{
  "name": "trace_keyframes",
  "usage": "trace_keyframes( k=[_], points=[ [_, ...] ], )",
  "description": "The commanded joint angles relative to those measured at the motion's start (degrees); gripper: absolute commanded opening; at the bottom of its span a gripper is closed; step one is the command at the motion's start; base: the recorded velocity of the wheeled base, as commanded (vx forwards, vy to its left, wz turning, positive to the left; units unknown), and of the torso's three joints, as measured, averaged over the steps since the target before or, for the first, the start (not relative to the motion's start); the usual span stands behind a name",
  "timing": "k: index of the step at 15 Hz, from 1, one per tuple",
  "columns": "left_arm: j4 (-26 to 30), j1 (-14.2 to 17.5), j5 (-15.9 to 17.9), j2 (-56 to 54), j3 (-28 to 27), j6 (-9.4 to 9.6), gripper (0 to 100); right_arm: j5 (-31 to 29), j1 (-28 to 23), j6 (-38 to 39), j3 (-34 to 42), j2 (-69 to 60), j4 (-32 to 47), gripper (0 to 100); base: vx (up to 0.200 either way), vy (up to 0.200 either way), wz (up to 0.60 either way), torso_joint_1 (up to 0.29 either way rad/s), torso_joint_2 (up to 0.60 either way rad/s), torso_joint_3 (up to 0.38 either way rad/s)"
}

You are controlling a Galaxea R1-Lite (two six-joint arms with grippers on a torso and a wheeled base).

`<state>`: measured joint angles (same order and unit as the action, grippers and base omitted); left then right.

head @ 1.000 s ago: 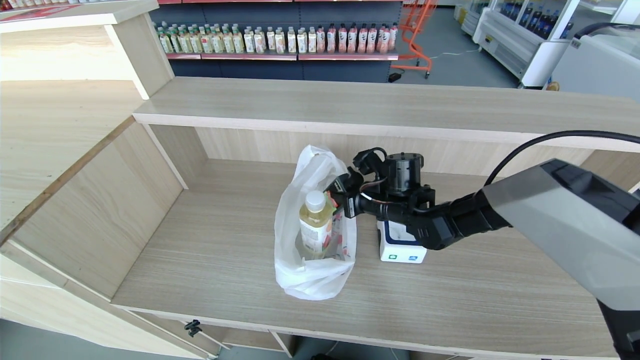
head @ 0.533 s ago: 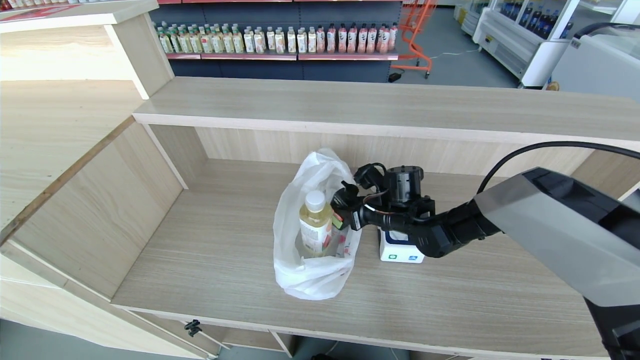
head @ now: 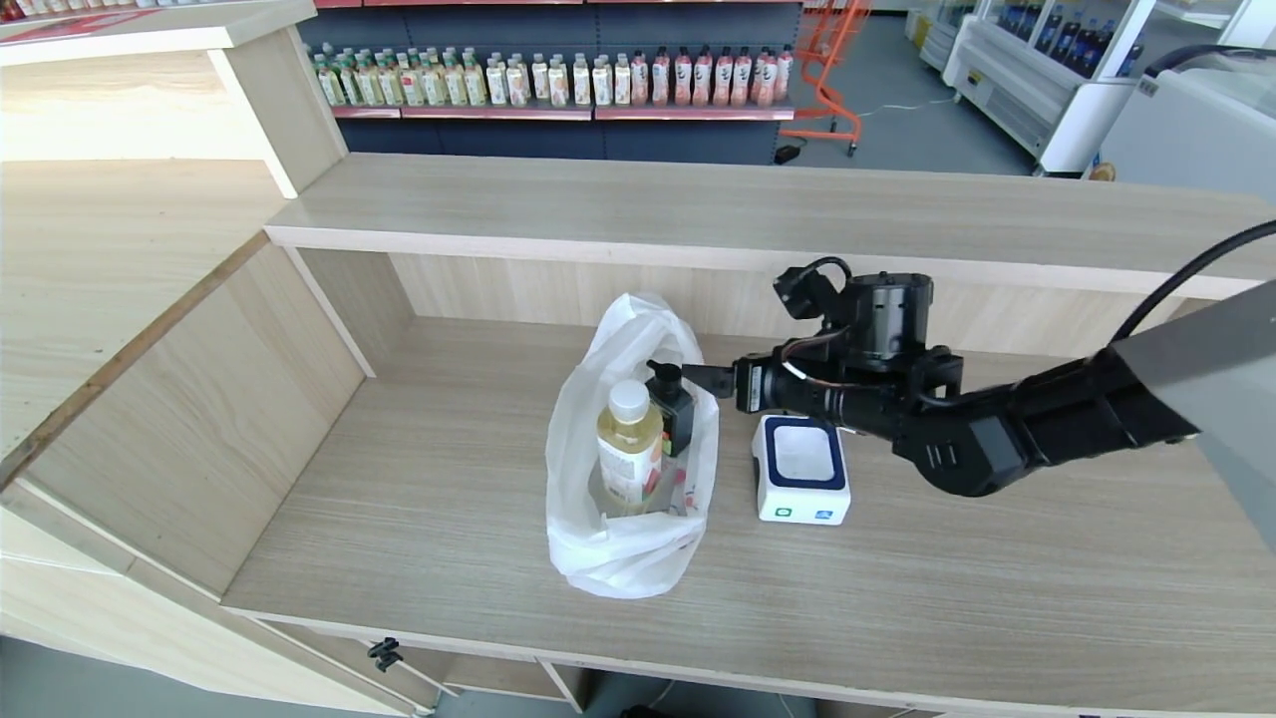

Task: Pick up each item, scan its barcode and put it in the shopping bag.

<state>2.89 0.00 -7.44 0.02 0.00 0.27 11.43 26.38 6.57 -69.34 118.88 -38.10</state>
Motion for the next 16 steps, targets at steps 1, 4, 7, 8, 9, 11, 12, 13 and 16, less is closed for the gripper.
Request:
trace_keyframes(
  k=[1, 4, 7, 8, 9, 11, 12, 13, 16],
  points=[
    [0.01, 0.0, -0.03, -0.02, 0.0, 0.0, 100, 0.17, -2.83, 5.73, 24.52, -27.21, 0.39, 100, 0.0, 0.0, 0.0, 0.0, 0.0, 0.0],
    [0.01, 0.0, -0.03, -0.02, 0.0, 0.0, 100, -8.45, -8.1, 2.75, 49.04, -48.04, 0.57, 100, 0.0, 0.0, 0.0, 0.0, 0.0, 0.0],
    [0.01, 0.0, -0.03, -0.02, 0.0, 0.0, 100, -16.01, -11.26, 1.43, 65.74, -73.53, 9.88, 100, 0.0, 0.0, 0.0, 0.0, 0.0, 0.0],
    [0.01, 0.0, -0.03, -0.02, 0.0, 0.0, 100, -14.95, -16.62, -0.42, 68.2, -81.88, 14.89, 100, 0.0, 0.0, 0.0, 0.0, 0.0, 0.0],
    [0.01, 0.0, -0.03, -0.02, 0.0, 0.0, 100, -12.58, -21.46, -2.44, 69.34, -88.56, 19.64, 100, 0.0, 0.0, 0.0, 0.0, 0.0, 0.0],
    [0.01, 0.0, -0.03, -0.02, 0.0, 0.0, 100, -7.3, -26.64, -5.6, 69.34, -101.74, 29.48, 100, 0.0, 0.0, 0.0, 0.0, 0.0, 0.0],
    [0.01, 0.0, -0.03, 0.06, 0.0, 0.0, 100, -5.9, -28.4, -7.19, 69.34, -106.75, 33.35, 100, 0.0, 0.0, 0.0, 0.0, 0.0, 0.0],
    [0.01, 0.0, -0.03, 0.06, 0.0, 0.0, 100, -5.11, -28.58, -7.63, 69.34, -111.32, 35.72, 100, 0.0, 0.0, 0.0, 0.0, 0.0, 0.0],
    [-0.08, 0.0, -0.03, -0.02, 0.0, 0.0, 100, -13.54, -26.73, -8.86, 69.34, -118.53, 36.87, 100, 0.0, 0.0, 0.0, 0.0, 0.0, 0.0]
  ],
)
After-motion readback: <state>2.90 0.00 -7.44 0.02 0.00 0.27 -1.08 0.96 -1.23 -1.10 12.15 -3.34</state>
